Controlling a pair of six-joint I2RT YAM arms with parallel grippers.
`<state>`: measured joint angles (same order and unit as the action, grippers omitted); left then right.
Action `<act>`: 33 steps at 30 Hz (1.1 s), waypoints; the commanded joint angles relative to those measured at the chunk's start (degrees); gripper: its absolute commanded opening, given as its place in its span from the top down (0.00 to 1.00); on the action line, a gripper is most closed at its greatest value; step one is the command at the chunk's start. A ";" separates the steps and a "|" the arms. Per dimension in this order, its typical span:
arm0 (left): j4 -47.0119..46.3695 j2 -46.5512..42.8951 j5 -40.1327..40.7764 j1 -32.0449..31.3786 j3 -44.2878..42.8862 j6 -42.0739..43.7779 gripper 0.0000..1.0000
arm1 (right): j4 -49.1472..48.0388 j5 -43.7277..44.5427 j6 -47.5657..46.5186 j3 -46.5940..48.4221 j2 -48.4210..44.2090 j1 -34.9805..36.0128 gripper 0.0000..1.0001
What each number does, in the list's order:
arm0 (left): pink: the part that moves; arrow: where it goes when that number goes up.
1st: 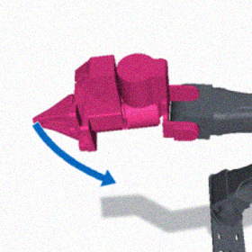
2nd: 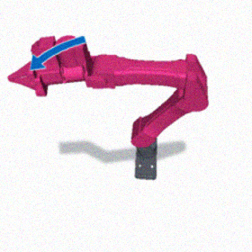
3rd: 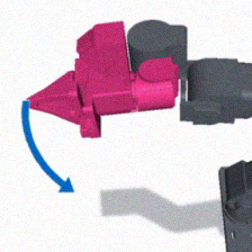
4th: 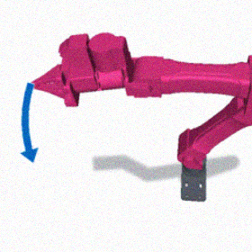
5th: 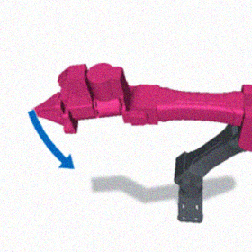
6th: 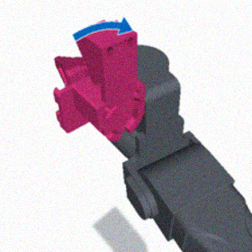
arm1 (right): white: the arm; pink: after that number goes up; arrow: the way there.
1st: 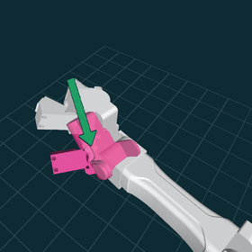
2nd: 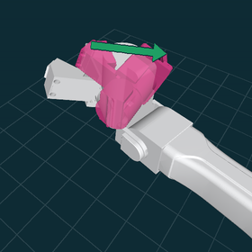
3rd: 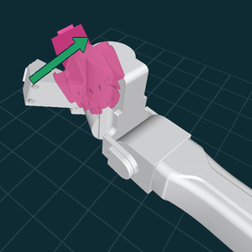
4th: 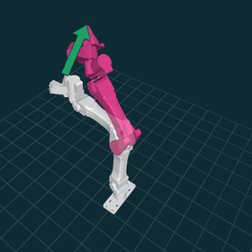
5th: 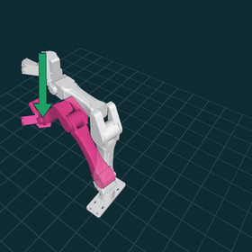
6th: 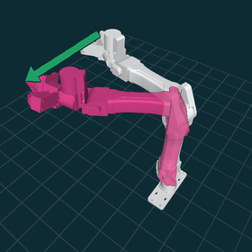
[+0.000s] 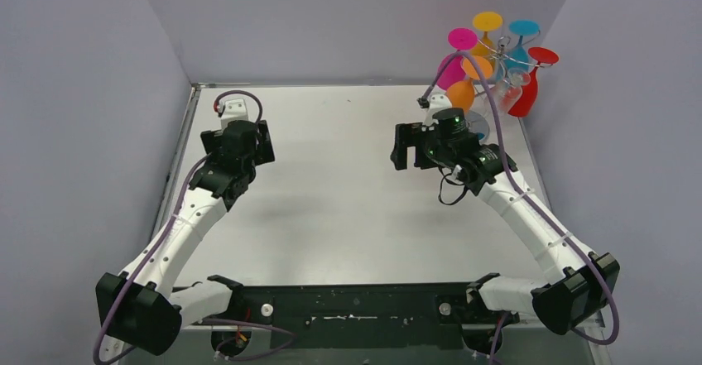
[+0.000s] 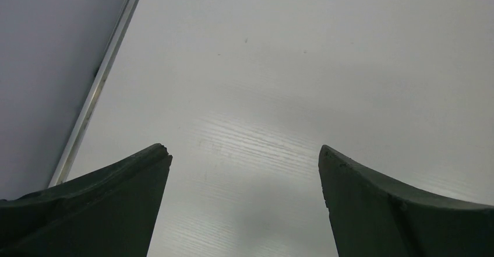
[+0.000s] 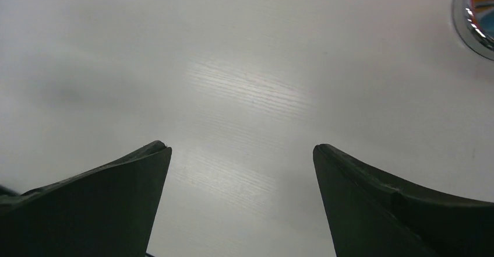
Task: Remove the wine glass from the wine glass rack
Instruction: Pick up the wine glass from the wine rack.
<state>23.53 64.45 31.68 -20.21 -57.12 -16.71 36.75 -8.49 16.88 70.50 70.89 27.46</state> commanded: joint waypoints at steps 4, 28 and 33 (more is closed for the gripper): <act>1.92 -0.15 1.49 0.30 -0.15 1.94 0.03 | -2.10 24.80 9.44 -3.28 -1.99 -0.68 0.00; -4.90 -12.82 -15.07 2.72 14.51 -0.21 0.03 | -0.43 12.79 21.02 -13.25 -17.26 -31.97 0.05; -8.53 -15.09 -15.26 2.76 19.55 -0.46 0.03 | -1.65 3.95 23.23 -13.17 -16.87 -39.60 0.10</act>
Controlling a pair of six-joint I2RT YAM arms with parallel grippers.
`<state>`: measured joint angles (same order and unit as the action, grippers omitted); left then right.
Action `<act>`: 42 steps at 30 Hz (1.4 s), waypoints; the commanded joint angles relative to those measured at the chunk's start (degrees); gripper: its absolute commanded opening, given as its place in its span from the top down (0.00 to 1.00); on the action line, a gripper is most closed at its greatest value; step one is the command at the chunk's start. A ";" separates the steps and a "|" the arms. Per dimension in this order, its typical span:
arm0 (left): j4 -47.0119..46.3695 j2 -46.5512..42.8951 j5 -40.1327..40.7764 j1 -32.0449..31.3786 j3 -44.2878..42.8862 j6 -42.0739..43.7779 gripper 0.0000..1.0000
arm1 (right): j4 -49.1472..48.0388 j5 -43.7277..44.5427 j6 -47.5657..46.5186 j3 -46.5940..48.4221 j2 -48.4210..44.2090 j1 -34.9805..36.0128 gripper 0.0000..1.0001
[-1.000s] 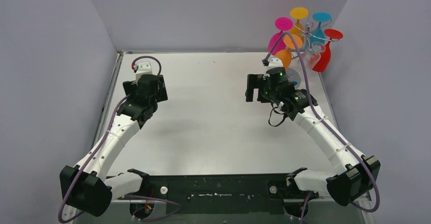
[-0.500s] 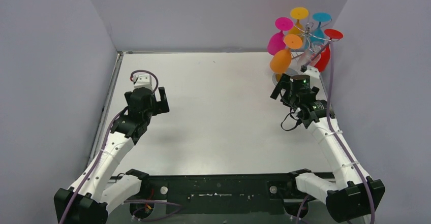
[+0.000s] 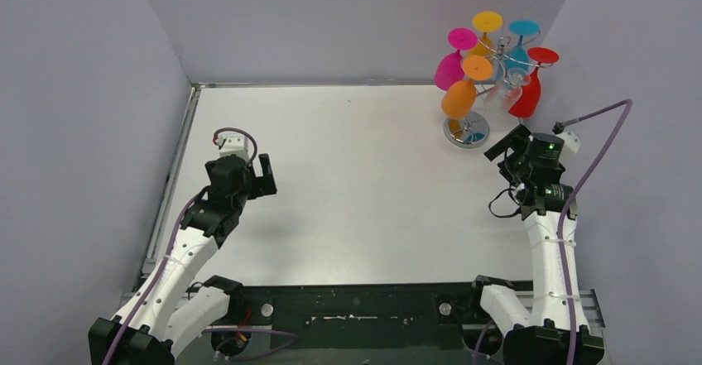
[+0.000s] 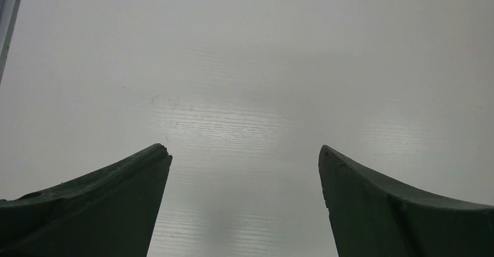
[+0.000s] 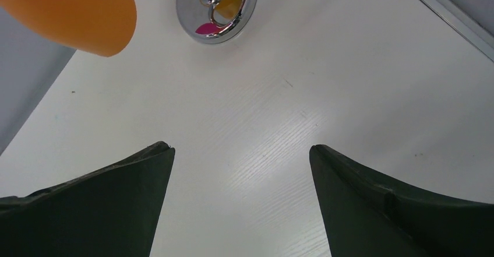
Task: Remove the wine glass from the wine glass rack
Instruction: Pick up the wine glass from the wine rack.
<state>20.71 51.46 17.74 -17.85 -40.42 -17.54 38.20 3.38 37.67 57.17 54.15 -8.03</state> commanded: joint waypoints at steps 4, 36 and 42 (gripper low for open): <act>-8.34 -2.38 -2.39 0.44 3.54 1.14 0.03 | -4.87 -8.26 4.40 1.24 -0.51 -7.19 0.11; -8.25 -4.53 -3.85 0.95 4.14 1.00 0.03 | -23.50 -32.55 12.98 17.90 16.08 -16.50 0.24; -7.50 -5.25 -3.24 1.14 4.25 1.02 0.03 | -28.42 -35.52 16.13 17.03 17.84 -18.00 0.28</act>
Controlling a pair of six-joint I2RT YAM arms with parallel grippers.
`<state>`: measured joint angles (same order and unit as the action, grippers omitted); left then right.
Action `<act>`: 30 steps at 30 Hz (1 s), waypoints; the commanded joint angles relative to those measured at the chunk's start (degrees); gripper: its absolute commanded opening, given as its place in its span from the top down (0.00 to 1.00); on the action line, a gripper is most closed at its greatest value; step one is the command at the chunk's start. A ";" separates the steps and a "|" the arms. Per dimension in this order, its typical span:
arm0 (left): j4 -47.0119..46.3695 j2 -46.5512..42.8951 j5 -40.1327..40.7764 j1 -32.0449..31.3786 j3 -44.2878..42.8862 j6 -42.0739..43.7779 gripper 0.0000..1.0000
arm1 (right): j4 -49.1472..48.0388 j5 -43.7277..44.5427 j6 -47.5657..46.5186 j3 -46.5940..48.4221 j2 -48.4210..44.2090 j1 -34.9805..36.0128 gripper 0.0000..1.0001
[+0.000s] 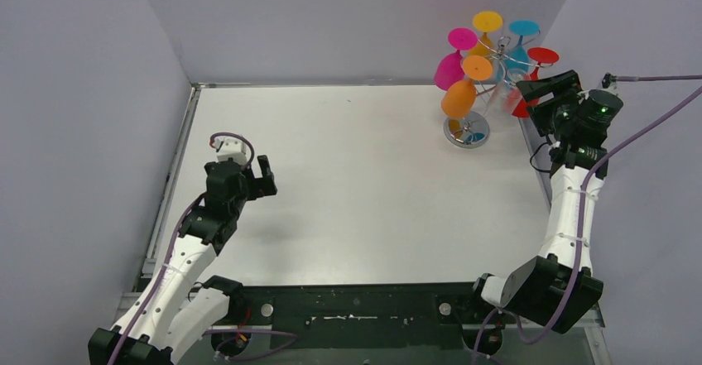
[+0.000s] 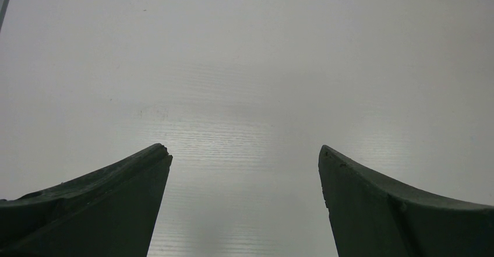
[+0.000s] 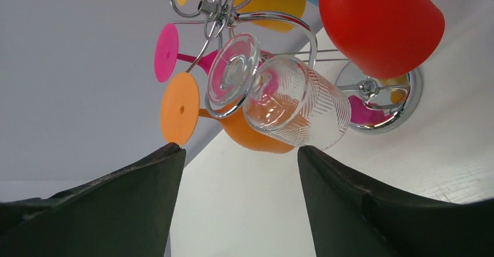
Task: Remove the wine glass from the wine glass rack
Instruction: Pick up the wine glass from the wine rack.
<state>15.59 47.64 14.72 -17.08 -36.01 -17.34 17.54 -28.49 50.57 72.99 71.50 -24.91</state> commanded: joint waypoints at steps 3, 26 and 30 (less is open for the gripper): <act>-2.65 -1.39 -0.50 0.38 -0.15 0.82 0.03 | -10.11 -5.20 4.48 0.72 1.12 -1.64 0.32; -3.44 -0.56 -2.28 0.99 0.09 0.91 0.03 | -18.79 -4.83 7.19 0.83 8.93 -1.93 0.56; -3.63 -0.60 -2.65 1.51 0.11 0.87 0.03 | -18.71 -5.81 6.48 1.85 10.99 -1.83 0.63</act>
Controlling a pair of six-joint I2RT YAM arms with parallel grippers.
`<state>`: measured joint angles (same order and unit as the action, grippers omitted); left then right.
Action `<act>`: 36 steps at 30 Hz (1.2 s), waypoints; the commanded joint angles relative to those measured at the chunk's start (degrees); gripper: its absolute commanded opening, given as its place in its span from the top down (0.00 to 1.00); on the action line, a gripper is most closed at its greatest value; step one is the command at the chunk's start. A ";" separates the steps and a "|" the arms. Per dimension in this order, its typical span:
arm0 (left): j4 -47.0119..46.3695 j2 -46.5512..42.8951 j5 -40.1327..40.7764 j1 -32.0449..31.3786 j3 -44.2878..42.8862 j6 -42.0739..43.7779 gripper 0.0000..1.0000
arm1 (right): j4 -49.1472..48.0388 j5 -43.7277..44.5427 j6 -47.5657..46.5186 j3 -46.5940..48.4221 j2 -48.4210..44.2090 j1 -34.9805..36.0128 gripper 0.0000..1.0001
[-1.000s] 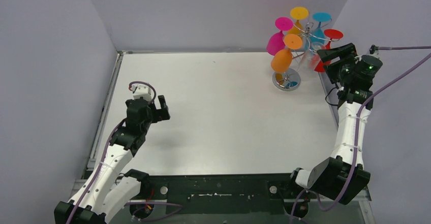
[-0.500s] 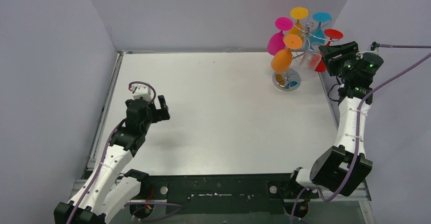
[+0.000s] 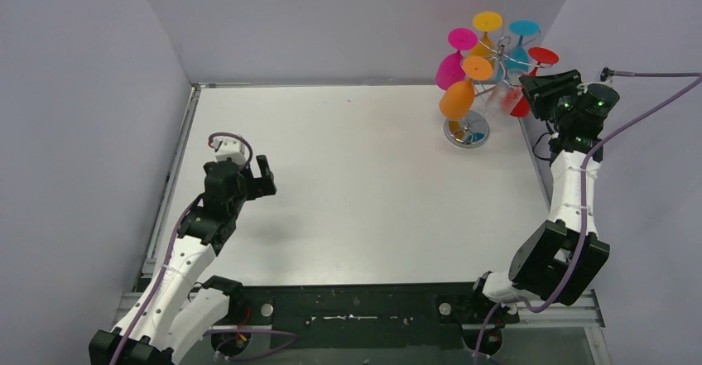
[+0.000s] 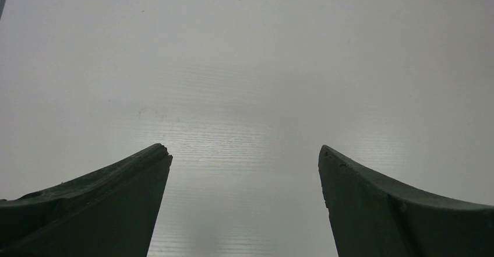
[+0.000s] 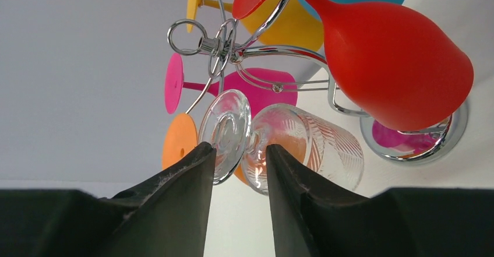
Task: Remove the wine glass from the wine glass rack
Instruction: Pick up the wine glass from the wine rack.
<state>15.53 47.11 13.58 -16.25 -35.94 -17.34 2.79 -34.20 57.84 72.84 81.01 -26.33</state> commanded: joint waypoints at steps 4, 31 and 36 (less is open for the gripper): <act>-3.65 -0.10 -1.70 1.02 0.00 0.73 0.03 | -3.90 0.94 -1.44 2.40 2.04 -0.45 0.63; -3.88 0.60 -3.48 1.53 0.00 0.38 0.04 | -5.97 -0.90 -0.98 4.42 4.09 -0.33 0.73; -3.93 0.78 -3.69 1.57 0.00 0.38 0.04 | -6.61 -1.31 -0.24 4.42 4.01 -0.31 0.80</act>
<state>14.55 47.75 11.44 -15.16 -35.94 -17.37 0.08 -34.52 56.86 75.24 84.23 -26.33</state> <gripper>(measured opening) 0.964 0.224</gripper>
